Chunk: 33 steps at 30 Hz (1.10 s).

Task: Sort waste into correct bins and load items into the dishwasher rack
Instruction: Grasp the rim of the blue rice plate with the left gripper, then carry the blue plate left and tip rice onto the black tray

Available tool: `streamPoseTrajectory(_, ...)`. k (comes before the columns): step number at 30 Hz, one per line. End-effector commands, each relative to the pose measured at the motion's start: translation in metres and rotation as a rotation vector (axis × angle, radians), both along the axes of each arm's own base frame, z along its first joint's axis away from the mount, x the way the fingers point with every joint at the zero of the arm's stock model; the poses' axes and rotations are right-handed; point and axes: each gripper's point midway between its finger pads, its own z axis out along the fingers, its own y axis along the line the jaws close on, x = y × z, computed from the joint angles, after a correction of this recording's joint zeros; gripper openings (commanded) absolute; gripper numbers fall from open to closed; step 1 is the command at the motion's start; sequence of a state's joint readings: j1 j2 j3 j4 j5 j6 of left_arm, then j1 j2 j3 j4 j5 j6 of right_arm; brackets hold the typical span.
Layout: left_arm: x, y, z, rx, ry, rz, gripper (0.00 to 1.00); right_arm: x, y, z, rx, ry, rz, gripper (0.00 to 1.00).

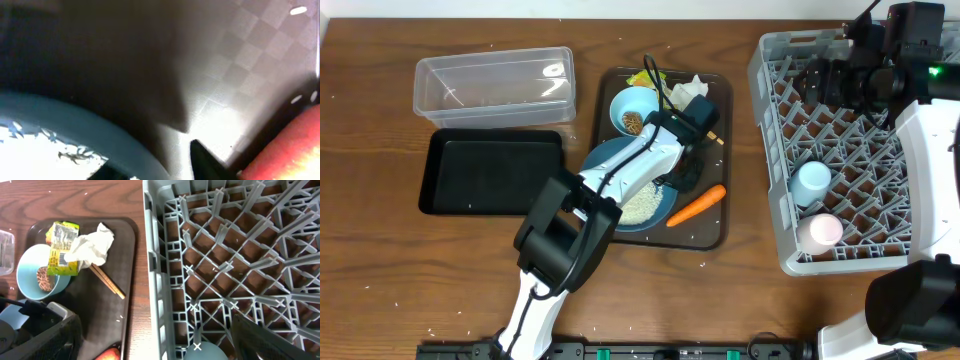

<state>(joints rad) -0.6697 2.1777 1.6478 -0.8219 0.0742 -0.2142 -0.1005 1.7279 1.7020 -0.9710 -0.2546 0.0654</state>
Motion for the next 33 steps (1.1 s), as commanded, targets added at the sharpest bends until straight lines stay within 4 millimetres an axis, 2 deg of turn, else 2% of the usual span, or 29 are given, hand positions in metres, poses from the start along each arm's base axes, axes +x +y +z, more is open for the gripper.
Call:
streamPoseTrajectory(1, 0.0, 0.003, -0.004, 0.018, -0.004, -0.008, 0.19, 0.003, -0.001, 0.003, 0.007, -0.007, -0.008, 0.88)
streamPoseTrajectory(3, 0.0, 0.003, -0.004, 0.018, -0.003, -0.008, 0.08, 0.003, -0.001, 0.003, 0.007, -0.007, -0.008, 0.88)
streamPoseTrajectory(4, 0.0, 0.003, -0.004, 0.018, -0.003, -0.008, 0.06, 0.003, -0.001, 0.003, 0.007, -0.006, -0.007, 0.88)
streamPoseTrajectory(14, -0.007, 0.009, 0.005, 0.043, 0.029, -0.009, 0.06, 0.001, -0.001, 0.002, 0.006, 0.001, -0.004, 0.88)
streamPoseTrajectory(19, -0.017, 0.017, 0.025, 0.073, 0.066, -0.009, 0.06, 0.001, -0.001, 0.002, -0.003, -0.002, 0.008, 0.88)
streamPoseTrajectory(22, -0.023, 0.021, 0.052, 0.067, 0.06, -0.008, 0.06, 0.001, -0.001, 0.002, -0.005, -0.003, 0.011, 0.88)
streamPoseTrajectory(28, -0.017, 0.025, 0.133, -0.046, -0.084, 0.015, 0.06, 0.001, -0.001, 0.002, -0.005, -0.003, 0.011, 0.88)
streamPoseTrajectory(30, -0.012, 0.036, 0.162, -0.094, -0.14, 0.069, 0.06, 0.001, -0.001, 0.002, -0.005, -0.003, 0.011, 0.88)
streamPoseTrajectory(33, -0.007, 0.058, 0.195, -0.15, -0.198, 0.136, 0.06, 0.001, -0.001, 0.002, -0.005, -0.004, 0.011, 0.88)
